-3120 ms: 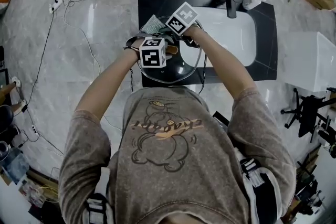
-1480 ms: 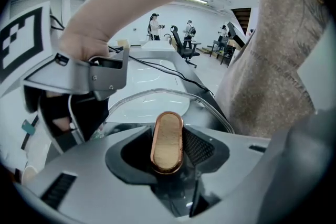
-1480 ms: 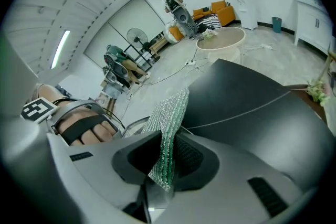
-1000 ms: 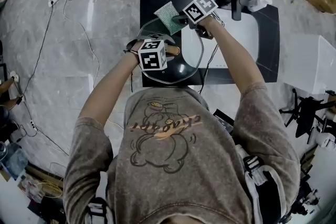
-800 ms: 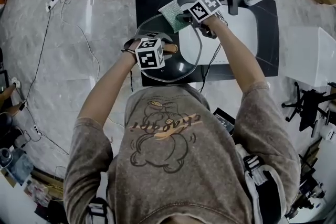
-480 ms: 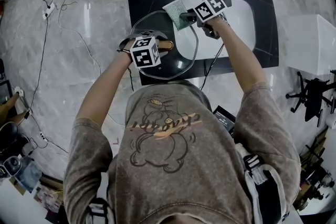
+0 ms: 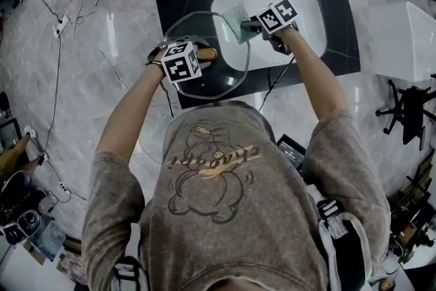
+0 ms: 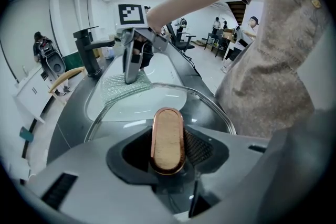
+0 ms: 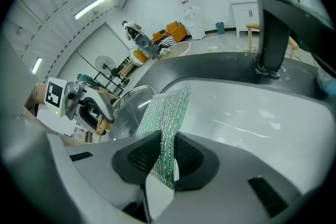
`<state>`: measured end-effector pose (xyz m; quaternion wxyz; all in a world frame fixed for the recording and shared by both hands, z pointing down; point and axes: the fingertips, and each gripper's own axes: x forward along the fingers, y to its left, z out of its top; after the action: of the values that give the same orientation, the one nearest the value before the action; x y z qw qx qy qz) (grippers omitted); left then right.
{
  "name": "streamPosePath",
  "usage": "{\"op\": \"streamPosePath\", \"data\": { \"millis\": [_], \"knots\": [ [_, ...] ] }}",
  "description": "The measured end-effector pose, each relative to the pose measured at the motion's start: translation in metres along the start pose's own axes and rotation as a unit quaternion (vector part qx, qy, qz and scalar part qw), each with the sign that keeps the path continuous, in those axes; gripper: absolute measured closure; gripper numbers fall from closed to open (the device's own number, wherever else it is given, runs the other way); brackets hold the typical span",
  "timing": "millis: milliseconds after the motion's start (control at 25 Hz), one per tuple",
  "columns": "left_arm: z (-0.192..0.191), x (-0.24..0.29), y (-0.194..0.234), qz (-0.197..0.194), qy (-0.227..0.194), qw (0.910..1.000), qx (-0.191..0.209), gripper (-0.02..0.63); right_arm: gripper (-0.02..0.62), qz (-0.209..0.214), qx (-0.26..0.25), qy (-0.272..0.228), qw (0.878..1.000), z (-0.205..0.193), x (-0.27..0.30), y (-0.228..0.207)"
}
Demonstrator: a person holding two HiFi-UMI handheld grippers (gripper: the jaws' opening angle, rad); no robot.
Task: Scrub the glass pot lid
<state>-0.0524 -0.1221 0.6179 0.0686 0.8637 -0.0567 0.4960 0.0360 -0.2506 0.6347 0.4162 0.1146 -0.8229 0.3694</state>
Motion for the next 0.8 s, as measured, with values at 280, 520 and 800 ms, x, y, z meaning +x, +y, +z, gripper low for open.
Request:
{"op": "streamPosePath", "data": {
  "millis": [280,520,800],
  "knots": [
    [0.001,0.002,0.001,-0.002,0.008,1.0000,0.000,0.428,0.509,-0.016,0.008,-0.010,1.000,-0.038,-0.016,0.004],
    [0.002,0.003,0.003,0.001,0.011,0.9999,-0.004,0.428,0.509,-0.024,0.001,-0.021,0.999,-0.063,-0.021,0.021],
    [0.003,0.004,0.003,0.001,0.018,0.9998,-0.008,0.428,0.511,-0.023,0.000,-0.031,0.999,-0.091,-0.015,0.058]
  ]
}}
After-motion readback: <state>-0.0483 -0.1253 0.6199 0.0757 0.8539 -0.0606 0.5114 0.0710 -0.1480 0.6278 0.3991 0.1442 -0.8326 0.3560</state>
